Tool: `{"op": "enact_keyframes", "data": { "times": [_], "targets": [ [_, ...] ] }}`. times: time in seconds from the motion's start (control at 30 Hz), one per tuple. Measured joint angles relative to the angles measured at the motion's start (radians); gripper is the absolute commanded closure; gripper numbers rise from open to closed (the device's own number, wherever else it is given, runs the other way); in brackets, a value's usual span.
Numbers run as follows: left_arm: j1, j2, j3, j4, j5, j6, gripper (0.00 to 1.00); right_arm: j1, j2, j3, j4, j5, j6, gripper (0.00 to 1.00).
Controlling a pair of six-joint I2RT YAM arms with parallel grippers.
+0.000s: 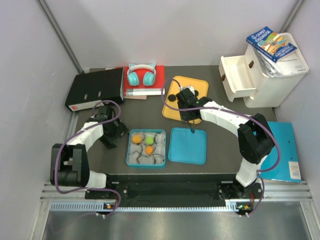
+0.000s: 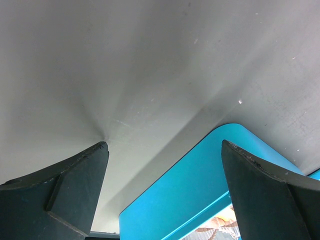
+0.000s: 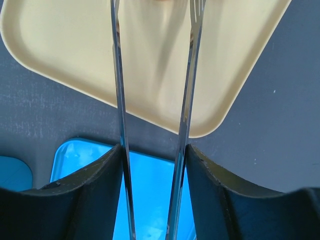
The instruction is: Pack the cookies
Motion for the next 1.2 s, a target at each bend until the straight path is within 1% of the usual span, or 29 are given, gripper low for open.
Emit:
{"op": "enact_keyframes", "data": {
  "times": [0.27,0.47,0.57,0.87,0.93,1.03,1.13,1.2],
  "targets": [
    [0.000,0.000,0.000,0.000,0.000,0.000,0.02,0.000,0.000,0.000,-0.014,-0.008,0.000,0.67],
    [0.000,0.000,0.000,0.000,0.000,0.000,0.02,0.000,-0.005,0.000,-0.030,-0.008,0.000,0.70],
    [0.000,0.000,0.000,0.000,0.000,0.000,0.02,0.000,-0.032,0.000,-0.045,-0.009,0.000,0.70],
    [0.000,0.000,0.000,0.000,0.000,0.000,0.02,0.021,-0.258,0.000,-0.089,-0.010,-0.002,0.72],
    [0.000,0.000,0.000,-0.001,-0.001,0.000,0.01,0.042,-0.299,0.000,-0.095,-0.010,-0.005,0.73],
    [0.000,0.000,0.000,-0.001,-0.002,0.000,0.02,0.107,-0.378,-0.028,-0.090,-0.025,-0.023,0.73],
    [0.000,0.000,0.000,-0.002,-0.005,0.000,0.01,0.207,-0.470,-0.089,-0.084,-0.047,-0.042,0.73],
    [0.000,0.000,0.000,-0.002,-0.005,0.000,0.02,0.295,-0.530,-0.127,-0.093,-0.058,-0.048,0.73]
  ]
}}
